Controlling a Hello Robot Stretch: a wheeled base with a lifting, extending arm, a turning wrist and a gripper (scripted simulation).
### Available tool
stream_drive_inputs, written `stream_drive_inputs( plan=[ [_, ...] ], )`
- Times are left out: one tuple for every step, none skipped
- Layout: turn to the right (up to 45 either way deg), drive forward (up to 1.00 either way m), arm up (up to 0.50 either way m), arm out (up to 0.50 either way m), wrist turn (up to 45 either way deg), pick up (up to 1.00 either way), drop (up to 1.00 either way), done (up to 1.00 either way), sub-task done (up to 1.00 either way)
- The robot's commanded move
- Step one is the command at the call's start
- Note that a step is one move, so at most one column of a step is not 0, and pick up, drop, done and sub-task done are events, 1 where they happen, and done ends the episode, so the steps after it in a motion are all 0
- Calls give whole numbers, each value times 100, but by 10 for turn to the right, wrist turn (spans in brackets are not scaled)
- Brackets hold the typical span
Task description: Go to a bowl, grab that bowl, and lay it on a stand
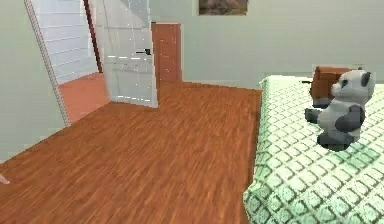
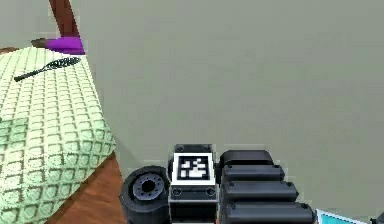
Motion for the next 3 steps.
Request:
stream_drive_inputs(
  plan=[
    [-450, 0, 0, 0, 0, 0, 0, 0, 0],
    [-450, 0, 0, 0, 0, 0, 0, 0, 0],
    [-330, 0, 0, 0, 0, 0, 0, 0, 0]
  ],
)
